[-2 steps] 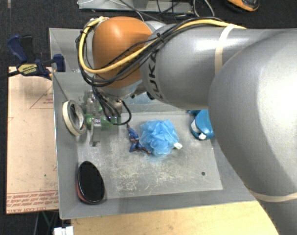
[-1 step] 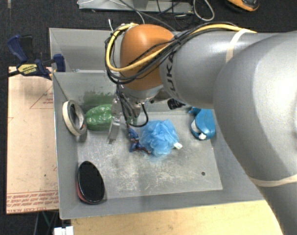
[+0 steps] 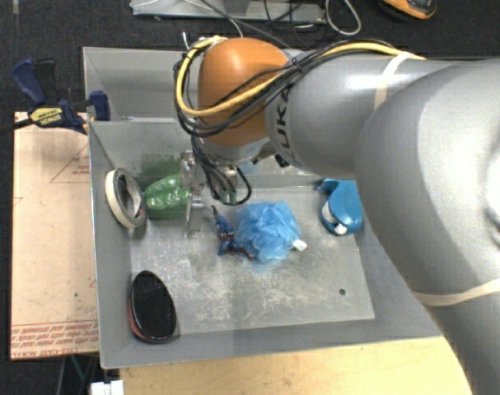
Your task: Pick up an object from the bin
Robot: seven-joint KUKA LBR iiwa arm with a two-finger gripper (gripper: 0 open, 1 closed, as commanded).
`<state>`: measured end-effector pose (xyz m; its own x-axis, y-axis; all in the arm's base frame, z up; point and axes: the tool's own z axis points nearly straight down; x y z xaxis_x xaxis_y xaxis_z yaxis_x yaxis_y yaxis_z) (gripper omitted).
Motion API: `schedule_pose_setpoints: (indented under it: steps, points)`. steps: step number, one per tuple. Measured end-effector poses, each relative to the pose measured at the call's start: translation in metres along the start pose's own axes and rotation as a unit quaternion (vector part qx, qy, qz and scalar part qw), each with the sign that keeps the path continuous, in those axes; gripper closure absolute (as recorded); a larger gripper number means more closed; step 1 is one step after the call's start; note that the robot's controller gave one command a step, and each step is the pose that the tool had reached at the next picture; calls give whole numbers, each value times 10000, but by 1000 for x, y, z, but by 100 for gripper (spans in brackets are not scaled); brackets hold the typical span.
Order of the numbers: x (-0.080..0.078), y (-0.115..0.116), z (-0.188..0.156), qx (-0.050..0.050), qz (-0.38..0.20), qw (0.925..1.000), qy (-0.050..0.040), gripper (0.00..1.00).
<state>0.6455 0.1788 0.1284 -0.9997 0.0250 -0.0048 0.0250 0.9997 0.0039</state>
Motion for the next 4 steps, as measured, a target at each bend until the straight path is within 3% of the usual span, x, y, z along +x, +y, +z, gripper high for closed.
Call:
schedule_pose_setpoints:
  steps: [1, 2, 3, 4]
  points:
    - [6, 20, -9, 11, 1736, 9848, 16, 0]
    - [5, 15, 24, 4, 930, 9957, 9, 0]
    - [5, 14, 50, -40, 2349, 9720, -22, 100]
    - [5, 14, 51, -40, 2349, 9720, -22, 100]
